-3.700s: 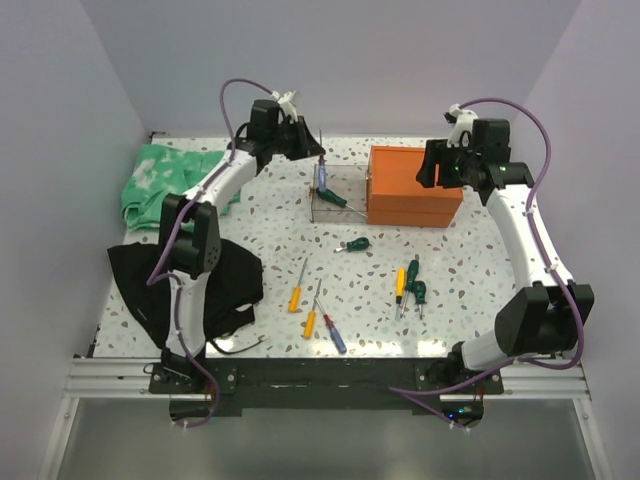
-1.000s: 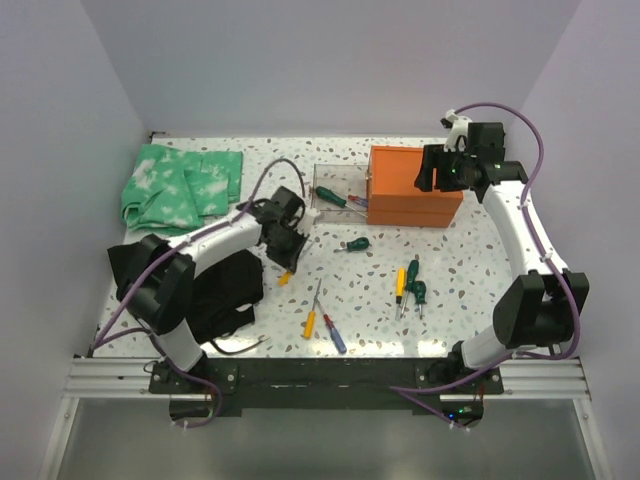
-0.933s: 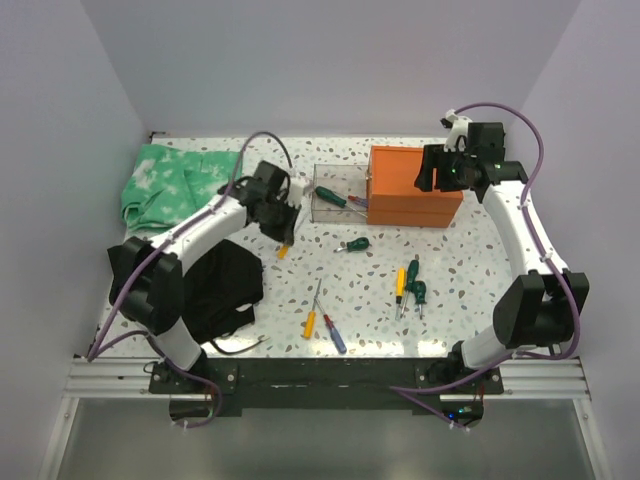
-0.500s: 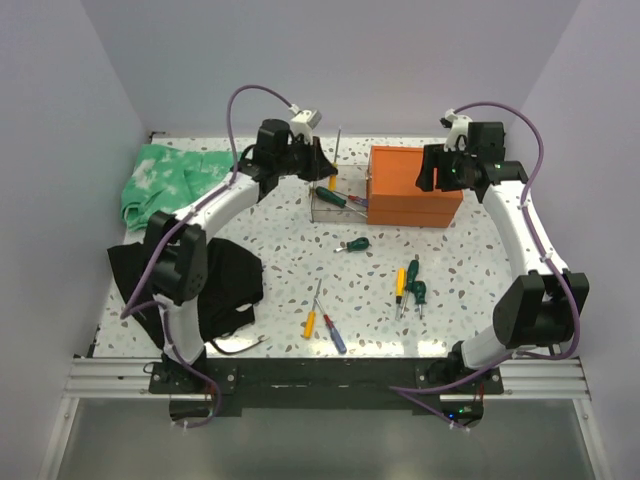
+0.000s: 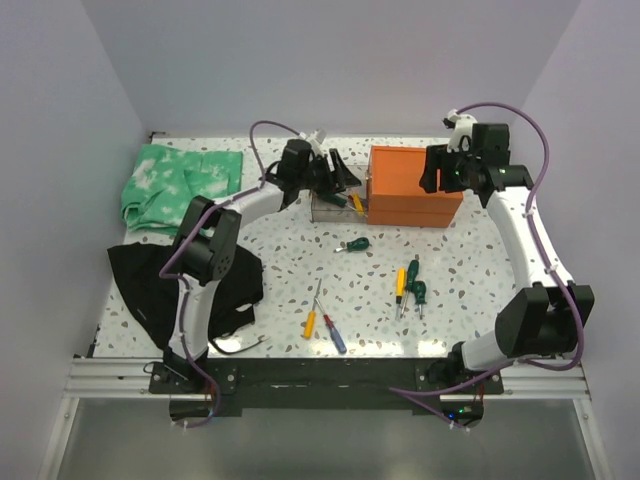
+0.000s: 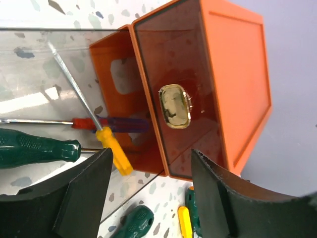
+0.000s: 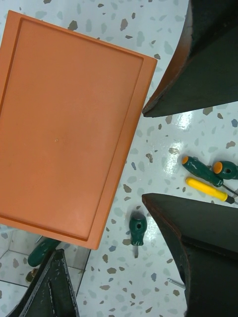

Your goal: Sort the tools into containers

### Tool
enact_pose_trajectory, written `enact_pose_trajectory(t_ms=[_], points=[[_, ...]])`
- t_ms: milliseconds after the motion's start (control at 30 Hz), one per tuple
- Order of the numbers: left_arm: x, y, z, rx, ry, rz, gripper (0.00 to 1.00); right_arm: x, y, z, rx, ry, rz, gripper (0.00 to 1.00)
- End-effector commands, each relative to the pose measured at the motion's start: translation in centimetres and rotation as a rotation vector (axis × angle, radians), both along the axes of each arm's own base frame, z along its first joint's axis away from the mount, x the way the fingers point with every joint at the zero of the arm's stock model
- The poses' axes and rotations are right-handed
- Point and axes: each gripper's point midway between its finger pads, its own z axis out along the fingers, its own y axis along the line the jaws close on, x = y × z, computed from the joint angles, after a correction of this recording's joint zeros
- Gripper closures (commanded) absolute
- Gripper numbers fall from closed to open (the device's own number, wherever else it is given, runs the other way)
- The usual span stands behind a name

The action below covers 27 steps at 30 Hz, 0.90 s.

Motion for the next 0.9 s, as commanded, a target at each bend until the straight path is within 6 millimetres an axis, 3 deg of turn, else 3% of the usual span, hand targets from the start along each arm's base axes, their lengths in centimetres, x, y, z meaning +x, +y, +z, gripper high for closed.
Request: enact_pose_trajectory(t_ms=[0, 133, 200, 300, 333, 433, 533, 600, 700, 733, 867], points=[[1.6, 2.0, 8.8, -0.121, -0.187, 0.016, 0.31, -0.3, -0.3, 0.8, -0.014, -0.029, -0.004, 0.33], [1.0, 4.7, 14.2, -0.123, -0.339, -0.045, 0.32, 0.1, -0.3, 0.9, -0.011, -0.031, -0.005, 0.33], [-0.3, 5.6, 14.8, -0.034, -0.449, -0.163, 0.34, 0.2, -0.3, 1.2, -0.013, -0.040, -0.003, 0.33], [-3.8, 7.4, 12.5, 0.187, -0.505, -0.327, 0.34, 0.1, -0.4, 1.1, -0.017, -0.037, -0.005, 0.33], [-5.9, 8.6, 10.8, 0.255, -0.489, -0.371, 0.34, 0.0, -0.5, 1.3, -0.022, -0.045, -0.003, 0.33], [-10.2, 9.9, 8.7, 0.345, -0.505, -0.504, 0.34, -0.4, -0.4, 1.2, -0.030, -0.042, 0.010, 0.33], [-15.6, 9.0, 6.3, 0.431, -0.560, -0.729, 0.34, -0.6, -0.5, 0.9, -0.032, -0.035, 0.010, 0.33], [-18.0, 8.7, 4.9, 0.481, -0.701, -0.901, 0.32, -0.6, -0.5, 0.9, -0.032, -0.036, 0.009, 0.33], [-19.8, 9.6, 3.4, 0.487, -0.827, -1.031, 0.31, -0.7, -0.5, 0.7, -0.032, -0.029, 0.011, 0.33], [-21.2, 10.3, 2.4, 0.485, -0.816, -1.115, 0.31, -0.7, -0.5, 0.7, -0.033, -0.029, 0.014, 0.33], [-23.1, 10.5, 1.3, 0.442, -1.104, -1.388, 0.31, -0.6, -0.4, 0.3, -0.032, -0.020, 0.016, 0.33]])
